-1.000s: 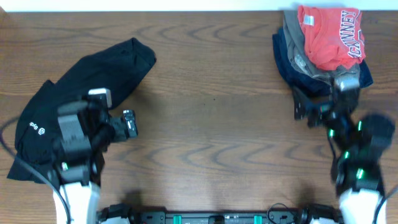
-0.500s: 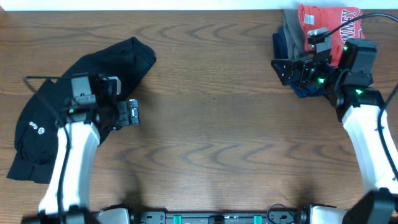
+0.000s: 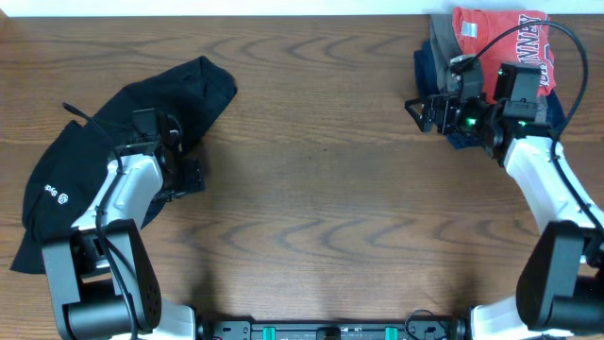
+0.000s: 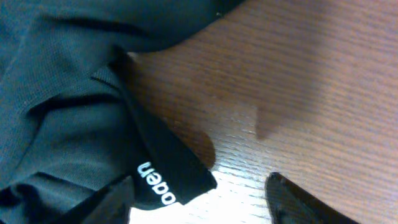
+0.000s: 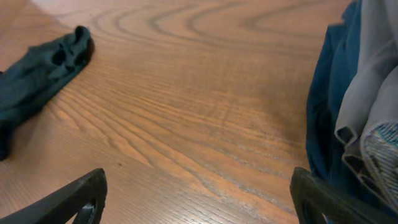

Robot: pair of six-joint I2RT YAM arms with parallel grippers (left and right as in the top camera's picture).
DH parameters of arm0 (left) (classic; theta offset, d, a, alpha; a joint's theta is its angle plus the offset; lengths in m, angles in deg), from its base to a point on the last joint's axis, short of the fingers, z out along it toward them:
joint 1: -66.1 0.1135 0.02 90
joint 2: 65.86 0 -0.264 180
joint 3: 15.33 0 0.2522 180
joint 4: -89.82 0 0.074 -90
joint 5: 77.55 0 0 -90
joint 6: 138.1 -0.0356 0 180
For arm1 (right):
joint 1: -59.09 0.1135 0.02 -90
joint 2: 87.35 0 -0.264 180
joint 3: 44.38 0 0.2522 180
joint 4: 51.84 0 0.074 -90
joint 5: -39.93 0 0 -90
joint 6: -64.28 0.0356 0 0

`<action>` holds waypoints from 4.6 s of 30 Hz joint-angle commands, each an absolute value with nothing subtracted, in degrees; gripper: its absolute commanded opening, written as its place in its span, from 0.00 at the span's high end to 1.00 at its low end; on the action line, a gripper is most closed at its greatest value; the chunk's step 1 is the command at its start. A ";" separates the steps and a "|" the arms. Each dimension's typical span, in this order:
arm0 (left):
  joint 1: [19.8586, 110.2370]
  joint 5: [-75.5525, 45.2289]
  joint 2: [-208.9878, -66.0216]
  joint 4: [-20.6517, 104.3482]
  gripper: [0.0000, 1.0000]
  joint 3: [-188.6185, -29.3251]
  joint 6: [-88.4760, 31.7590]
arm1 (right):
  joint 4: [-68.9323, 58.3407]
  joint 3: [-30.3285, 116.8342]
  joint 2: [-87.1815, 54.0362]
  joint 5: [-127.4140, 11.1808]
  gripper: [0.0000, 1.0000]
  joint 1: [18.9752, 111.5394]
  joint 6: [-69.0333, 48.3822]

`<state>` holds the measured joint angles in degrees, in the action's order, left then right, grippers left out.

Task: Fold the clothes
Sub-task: 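Reach the left gripper to the black shirt and grasp its edge, then lift the black shirt with the left gripper toward the right gripper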

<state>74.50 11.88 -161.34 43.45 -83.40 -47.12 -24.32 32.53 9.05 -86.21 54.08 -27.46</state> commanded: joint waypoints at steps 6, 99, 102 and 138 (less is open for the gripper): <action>74.44 17.93 -163.09 44.55 0.41 -83.60 -44.32 | -25.46 33.65 11.83 -86.08 0.12 57.75 -27.96; 51.00 -14.11 -136.62 86.10 0.94 -109.50 -18.10 | -31.03 33.89 -0.17 -101.49 0.34 73.55 -24.36; 50.57 -16.19 -139.02 83.28 0.94 -109.50 -19.21 | -31.01 33.89 -2.81 -100.66 0.31 73.77 -25.25; 39.97 -19.56 -148.14 64.22 0.94 -109.47 -22.80 | -43.71 33.87 -1.98 -88.88 0.85 76.79 -30.48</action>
<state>40.05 -18.64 -148.90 64.11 -107.99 -21.57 -43.51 33.10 -3.16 -91.11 76.28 -30.54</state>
